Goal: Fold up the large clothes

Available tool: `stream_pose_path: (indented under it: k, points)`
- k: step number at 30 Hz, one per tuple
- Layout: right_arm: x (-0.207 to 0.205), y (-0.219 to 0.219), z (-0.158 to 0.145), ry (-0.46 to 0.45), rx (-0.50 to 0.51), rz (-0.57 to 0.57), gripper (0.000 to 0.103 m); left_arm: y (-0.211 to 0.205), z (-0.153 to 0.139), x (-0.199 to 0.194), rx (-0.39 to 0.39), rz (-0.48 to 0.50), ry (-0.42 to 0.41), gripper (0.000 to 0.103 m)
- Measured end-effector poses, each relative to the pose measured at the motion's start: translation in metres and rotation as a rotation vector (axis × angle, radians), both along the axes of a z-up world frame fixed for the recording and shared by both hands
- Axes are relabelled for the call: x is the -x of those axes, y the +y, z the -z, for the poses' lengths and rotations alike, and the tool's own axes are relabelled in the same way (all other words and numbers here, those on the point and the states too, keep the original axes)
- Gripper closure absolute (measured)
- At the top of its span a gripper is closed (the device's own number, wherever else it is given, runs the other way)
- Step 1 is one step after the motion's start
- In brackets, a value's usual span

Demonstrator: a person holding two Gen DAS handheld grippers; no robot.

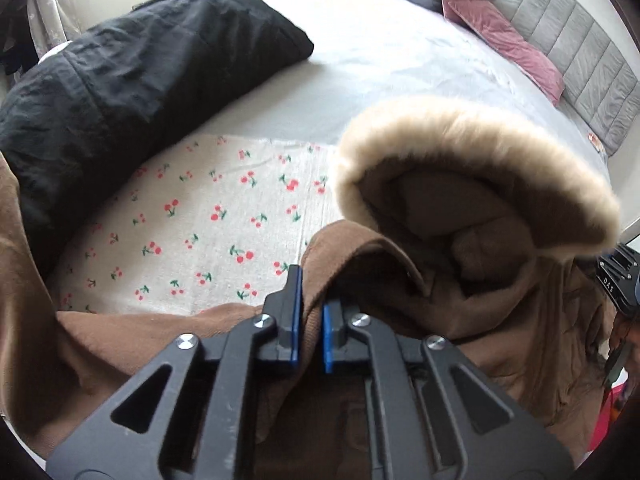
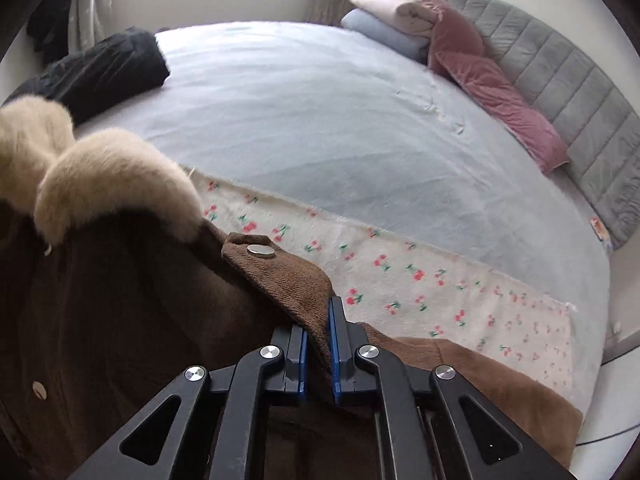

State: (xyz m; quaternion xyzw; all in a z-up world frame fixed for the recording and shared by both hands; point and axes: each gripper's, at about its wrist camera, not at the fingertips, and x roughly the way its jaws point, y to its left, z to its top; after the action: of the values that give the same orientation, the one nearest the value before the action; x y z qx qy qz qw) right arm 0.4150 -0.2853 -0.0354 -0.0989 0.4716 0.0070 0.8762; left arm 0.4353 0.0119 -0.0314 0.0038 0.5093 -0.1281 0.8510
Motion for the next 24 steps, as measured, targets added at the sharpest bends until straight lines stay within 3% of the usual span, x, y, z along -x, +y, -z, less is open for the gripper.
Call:
stream_pose_path:
  k: [3, 5, 7, 9, 10, 11, 15, 17, 20, 24]
  points:
    - [0.013, -0.031, -0.04, -0.151, 0.1, 0.104, 0.096, -0.004, -0.028, 0.009, 0.036, 0.021, -0.029, 0.091]
    - [0.022, -0.05, -0.053, -0.221, 0.166, 0.19, 0.096, -0.003, -0.034, 0.009, 0.018, 0.023, -0.043, 0.077]
    - [0.021, -0.074, -0.043, -0.141, 0.164, 0.25, 0.094, -0.002, -0.033, 0.007, -0.001, 0.015, -0.044, 0.072]
    - [0.019, -0.094, -0.023, -0.029, 0.104, 0.216, 0.092, 0.007, -0.028, -0.006, -0.004, 0.012, -0.031, 0.065]
    - [0.021, -0.099, -0.018, -0.011, 0.076, 0.197, 0.088, 0.003, -0.028, -0.017, 0.005, 0.017, -0.021, 0.053]
    - [0.023, -0.102, -0.017, 0.004, 0.051, 0.186, 0.079, -0.005, -0.029, -0.023, 0.018, 0.022, -0.017, 0.038]
    - [0.024, -0.108, -0.038, -0.051, -0.058, 0.169, 0.04, -0.053, -0.039, -0.043, 0.067, 0.101, -0.007, 0.027]
    - [0.018, -0.095, -0.05, -0.069, -0.157, 0.14, 0.038, -0.088, -0.042, -0.047, 0.118, 0.17, 0.003, 0.019]
    - [-0.001, -0.073, -0.058, -0.081, -0.267, 0.087, 0.037, -0.133, -0.035, -0.062, 0.147, 0.187, 0.028, 0.019]
    - [-0.037, -0.031, -0.043, -0.02, -0.347, 0.04, 0.035, -0.178, -0.021, -0.088, 0.099, 0.169, 0.03, 0.019]
